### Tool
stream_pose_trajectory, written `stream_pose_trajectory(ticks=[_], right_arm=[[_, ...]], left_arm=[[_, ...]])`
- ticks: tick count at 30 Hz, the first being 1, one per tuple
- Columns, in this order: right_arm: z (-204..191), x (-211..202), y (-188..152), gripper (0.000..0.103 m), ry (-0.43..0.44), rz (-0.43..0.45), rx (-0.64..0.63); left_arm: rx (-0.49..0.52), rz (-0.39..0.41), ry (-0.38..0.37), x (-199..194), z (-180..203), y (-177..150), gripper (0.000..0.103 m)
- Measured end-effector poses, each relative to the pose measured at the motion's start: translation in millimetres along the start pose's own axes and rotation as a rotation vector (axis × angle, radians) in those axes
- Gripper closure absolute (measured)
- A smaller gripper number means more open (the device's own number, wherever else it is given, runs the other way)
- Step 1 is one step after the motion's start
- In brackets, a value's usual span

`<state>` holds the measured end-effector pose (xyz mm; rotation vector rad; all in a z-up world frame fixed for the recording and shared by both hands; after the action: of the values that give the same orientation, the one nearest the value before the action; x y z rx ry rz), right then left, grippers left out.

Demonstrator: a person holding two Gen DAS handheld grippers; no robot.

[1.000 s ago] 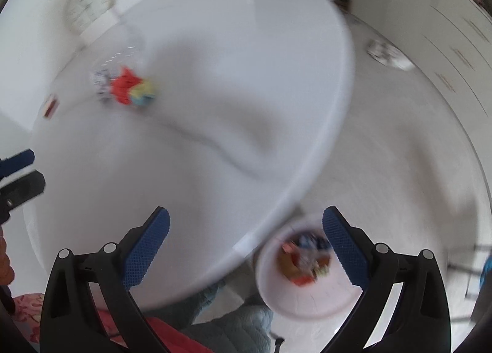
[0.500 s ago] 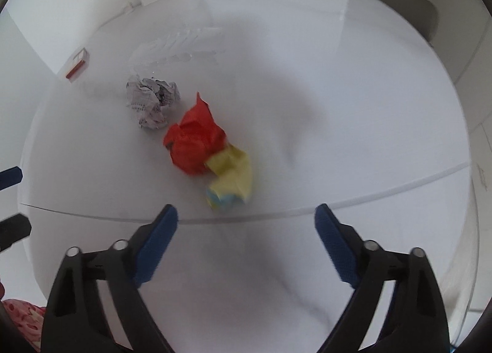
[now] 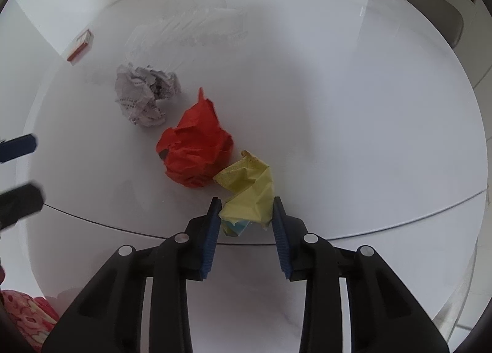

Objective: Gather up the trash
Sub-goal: 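Grasp the crumpled white newspaper with the left gripper while the right holds the yellow paper, then carry both papers over the pink bin and open both grippers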

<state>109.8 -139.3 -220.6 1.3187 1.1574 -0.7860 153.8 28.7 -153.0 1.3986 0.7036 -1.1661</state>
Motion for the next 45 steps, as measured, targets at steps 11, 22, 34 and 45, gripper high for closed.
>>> stream_pose_trajectory(ticks=[11,22,34,45], right_arm=[[25.4,-30.1,-15.3,0.069,0.032,0.030,0.099],[39.0,-37.8,-32.1,0.069,0.041,0.030,0.175],[33.4,-68.6,-71.9,0.068,0.034,0.076,0.278],[75.4,-122.8,-209.3,0.068,-0.053,0.110,0.502]], left_arm=[[-0.098,-0.032,0.027,65.2,3.4,55.6,0.028],[-0.130,-0.053,0.049,82.6,-1.6,54.3,0.056],[-0.077,-0.065,0.004,22.0,9.0,1.1,0.056],[0.218,-0.054,-0.192,-42.1,137.2,-66.6,0.056]])
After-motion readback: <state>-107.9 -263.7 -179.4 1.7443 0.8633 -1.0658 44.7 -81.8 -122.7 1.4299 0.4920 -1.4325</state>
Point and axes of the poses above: each gripper's, at about its wrist camera, not at the fingertips, and x roughly the way its jaws point, z to its right, y to its top, the point moved 2 cm from there along x, roughly the way its jaws point, and after that the axes turned 3 degrees about x, right-handed, at the moved point
